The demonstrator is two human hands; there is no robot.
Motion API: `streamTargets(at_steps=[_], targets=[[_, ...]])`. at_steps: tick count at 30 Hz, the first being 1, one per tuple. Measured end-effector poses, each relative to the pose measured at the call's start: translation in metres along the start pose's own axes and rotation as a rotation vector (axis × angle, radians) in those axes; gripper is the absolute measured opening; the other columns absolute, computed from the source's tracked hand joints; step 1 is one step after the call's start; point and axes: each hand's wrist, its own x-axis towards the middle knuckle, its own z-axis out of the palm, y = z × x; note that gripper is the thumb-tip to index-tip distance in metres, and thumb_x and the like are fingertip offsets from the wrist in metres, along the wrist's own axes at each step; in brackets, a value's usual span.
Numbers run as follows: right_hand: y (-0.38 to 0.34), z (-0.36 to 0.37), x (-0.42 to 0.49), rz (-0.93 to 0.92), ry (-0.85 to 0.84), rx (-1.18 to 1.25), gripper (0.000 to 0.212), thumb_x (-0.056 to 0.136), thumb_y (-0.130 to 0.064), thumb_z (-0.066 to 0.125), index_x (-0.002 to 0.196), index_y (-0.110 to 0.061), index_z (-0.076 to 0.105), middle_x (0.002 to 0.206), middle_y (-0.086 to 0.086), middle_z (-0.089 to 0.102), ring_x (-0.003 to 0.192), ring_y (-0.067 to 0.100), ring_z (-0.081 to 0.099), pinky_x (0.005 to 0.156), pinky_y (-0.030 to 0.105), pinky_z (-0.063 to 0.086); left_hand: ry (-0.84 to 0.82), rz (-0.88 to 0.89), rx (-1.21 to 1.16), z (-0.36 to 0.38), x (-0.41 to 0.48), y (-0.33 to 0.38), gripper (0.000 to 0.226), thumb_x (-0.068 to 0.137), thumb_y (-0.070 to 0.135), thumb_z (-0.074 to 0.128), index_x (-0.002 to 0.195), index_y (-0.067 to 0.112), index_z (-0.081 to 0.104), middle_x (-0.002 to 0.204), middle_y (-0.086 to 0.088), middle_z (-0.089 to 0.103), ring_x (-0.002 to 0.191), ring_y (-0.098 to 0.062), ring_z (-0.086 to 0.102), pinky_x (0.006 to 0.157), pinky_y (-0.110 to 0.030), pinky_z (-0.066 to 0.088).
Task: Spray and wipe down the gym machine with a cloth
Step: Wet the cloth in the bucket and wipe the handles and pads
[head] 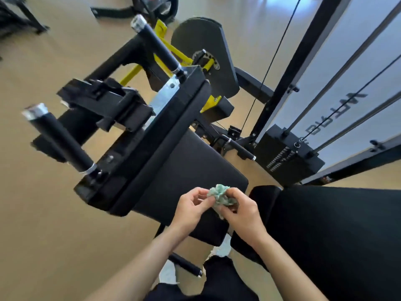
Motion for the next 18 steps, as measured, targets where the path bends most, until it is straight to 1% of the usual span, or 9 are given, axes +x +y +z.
streamTargets(at_steps=[2, 4, 5, 7, 8, 11, 14, 16, 18], targets=[[-0.012, 0.014, -0.018, -0.006, -0.019, -0.037, 0.039, 0.089, -0.007, 0.077, 0.122, -0.024, 0.066, 0.113, -0.016, 0.07, 0.106, 0.001, 0.067, 0.091, 0.022, 0.056, 0.023, 0.009, -0.046, -0.02, -0.022, -0.004, 0.014, 0.096, 0.024, 0.07, 0.091, 0.012, 0.073, 0.081, 0.004, 0.074, 0.079, -0.006, 0.068, 0.075, -0.023, 0.053], [-0.026, 0.029, -0.035, 0.002, -0.017, -0.057, 0.041, 0.091, -0.003, 0.073, 0.125, -0.023, 0.065, 0.117, -0.013, 0.07, 0.109, 0.002, 0.068, 0.094, 0.025, 0.057, 0.05, 0.011, -0.103, -0.038, -0.044, -0.008, 0.021, 0.097, 0.031, 0.067, 0.087, 0.013, 0.071, 0.08, 0.003, 0.074, 0.08, -0.008, 0.068, 0.079, -0.031, 0.057], [-0.034, 0.038, -0.044, 0.003, -0.007, -0.068, 0.041, 0.091, -0.002, 0.072, 0.123, -0.026, 0.066, 0.116, -0.013, 0.071, 0.107, 0.001, 0.068, 0.093, 0.024, 0.057, 0.057, 0.017, -0.141, -0.046, -0.056, -0.008, 0.024, 0.097, 0.034, 0.065, 0.086, 0.013, 0.07, 0.082, 0.001, 0.075, 0.082, -0.011, 0.07, 0.082, -0.034, 0.059], [-0.051, 0.057, -0.059, -0.008, 0.025, -0.098, 0.042, 0.092, 0.001, 0.07, 0.116, -0.034, 0.067, 0.106, -0.015, 0.073, 0.1, -0.001, 0.07, 0.088, 0.022, 0.058, 0.07, 0.024, -0.225, -0.063, -0.078, -0.009, 0.028, 0.096, 0.037, 0.06, 0.088, 0.011, 0.069, 0.083, 0.001, 0.075, 0.084, -0.012, 0.072, 0.084, -0.035, 0.06], [-0.059, 0.066, -0.065, -0.017, 0.039, -0.11, 0.039, 0.092, 0.0, 0.07, 0.113, -0.033, 0.069, 0.1, -0.015, 0.074, 0.096, -0.001, 0.071, 0.085, 0.023, 0.059, 0.073, 0.025, -0.262, -0.072, -0.088, -0.01, 0.029, 0.099, 0.035, 0.057, 0.089, 0.009, 0.068, 0.083, 0.0, 0.075, 0.084, -0.013, 0.072, 0.084, -0.035, 0.06], [-0.08, 0.092, -0.079, -0.061, 0.061, -0.11, 0.023, 0.093, -0.002, 0.071, 0.102, -0.023, 0.076, 0.088, -0.012, 0.076, 0.086, 0.007, 0.073, 0.076, 0.024, 0.058, 0.076, 0.033, -0.364, -0.101, -0.116, -0.01, 0.035, 0.104, 0.031, 0.053, 0.093, -0.002, 0.062, 0.088, -0.006, 0.074, 0.089, -0.02, 0.071, 0.085, -0.034, 0.059], [-0.103, 0.111, -0.087, -0.119, 0.112, -0.096, 0.023, 0.091, 0.0, 0.072, 0.097, -0.021, 0.078, 0.088, -0.013, 0.077, 0.085, 0.008, 0.074, 0.075, 0.021, 0.057, 0.103, 0.063, -0.419, -0.132, -0.135, -0.005, 0.037, 0.099, 0.04, 0.062, 0.084, 0.006, 0.059, 0.085, -0.006, 0.07, 0.086, -0.02, 0.07, 0.081, -0.033, 0.058], [-0.121, 0.123, -0.089, -0.154, 0.148, -0.081, 0.023, 0.09, 0.002, 0.072, 0.097, -0.019, 0.079, 0.09, -0.012, 0.077, 0.087, 0.007, 0.074, 0.077, 0.022, 0.058, 0.116, 0.103, -0.423, -0.153, -0.145, -0.001, 0.033, 0.091, 0.04, 0.067, 0.081, 0.011, 0.057, 0.083, -0.008, 0.069, 0.082, -0.023, 0.069, 0.079, -0.04, 0.06], [-0.142, 0.131, -0.088, -0.182, 0.192, -0.038, 0.025, 0.089, 0.004, 0.073, 0.096, -0.02, 0.078, 0.09, -0.015, 0.077, 0.086, 0.005, 0.074, 0.078, 0.019, 0.058, 0.143, 0.156, -0.408, -0.173, -0.15, 0.006, 0.028, 0.085, 0.038, 0.076, 0.082, 0.016, 0.058, 0.083, -0.01, 0.065, 0.081, -0.028, 0.066, 0.079, -0.047, 0.06]])
